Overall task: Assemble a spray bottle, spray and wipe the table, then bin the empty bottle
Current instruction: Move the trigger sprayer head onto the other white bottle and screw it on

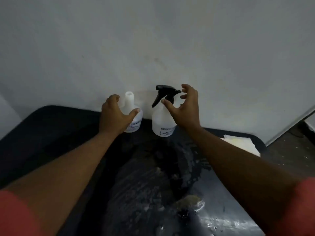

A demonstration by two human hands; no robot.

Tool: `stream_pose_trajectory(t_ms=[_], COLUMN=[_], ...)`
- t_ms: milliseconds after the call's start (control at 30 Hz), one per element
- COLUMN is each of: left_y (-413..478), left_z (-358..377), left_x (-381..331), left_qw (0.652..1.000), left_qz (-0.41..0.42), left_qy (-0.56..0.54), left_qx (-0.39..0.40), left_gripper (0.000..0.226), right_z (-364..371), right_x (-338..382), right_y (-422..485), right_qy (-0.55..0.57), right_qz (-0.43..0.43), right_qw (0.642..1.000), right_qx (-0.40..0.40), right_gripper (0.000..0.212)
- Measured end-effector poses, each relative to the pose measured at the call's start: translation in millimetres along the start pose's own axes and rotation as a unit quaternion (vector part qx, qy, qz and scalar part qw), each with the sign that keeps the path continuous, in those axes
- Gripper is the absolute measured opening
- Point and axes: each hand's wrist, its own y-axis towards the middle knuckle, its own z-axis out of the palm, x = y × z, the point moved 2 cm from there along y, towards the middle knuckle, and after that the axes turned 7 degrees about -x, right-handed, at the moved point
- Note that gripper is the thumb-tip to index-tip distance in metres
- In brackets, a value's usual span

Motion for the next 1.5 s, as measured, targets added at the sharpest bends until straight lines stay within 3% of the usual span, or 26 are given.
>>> stream_pose_trajectory(t_ms=[100,267,400,567,833,900,1100,1367,1500], left_y=[3,2,-6,-36,-103,-124,-182,-191,-190], left_z=[16,35,31,4,-64,-80,-103,-102,-113], left_x=[8,15,19,6,-17,-17,-5,-5,-16], left_qw=[0.998,0.994,0.995,0.996,0.993,0.989,0.991,0.990,0.986], left_qz=[-0.024,0.002,0.013,0.000,-0.034,-0.064,-0.072,-0.082,-0.096], left_qy=[0.016,0.023,0.023,-0.017,-0.061,-0.075,-0.054,-0.058,-0.058], left_qx=[0.047,0.105,0.092,0.087,0.097,0.107,0.098,0.097,0.121], left_gripper=[0.089,0.099,0.088,0.080,0.084,0.083,0.088,0.093,0.107], right_z=[6,26,41,35,-35,-56,-95,-101,-103], right_x=[-9,-34,-39,-29,28,39,52,47,39], right_y=[-3,-19,-21,-25,-82,-105,-172,-197,-197], right_qy=[0.002,-0.028,-0.048,-0.017,0.076,0.120,0.214,0.218,0.197], right_qz=[0.042,0.082,0.081,0.133,0.145,0.182,0.267,0.274,0.260], right_qw=[0.999,0.993,0.989,0.981,0.984,0.974,0.939,0.936,0.945], right_qx=[0.002,0.077,0.113,0.138,0.069,0.065,0.041,0.025,0.005], right_gripper=[0.079,0.060,0.062,0.047,0.019,0.017,0.032,0.029,0.034])
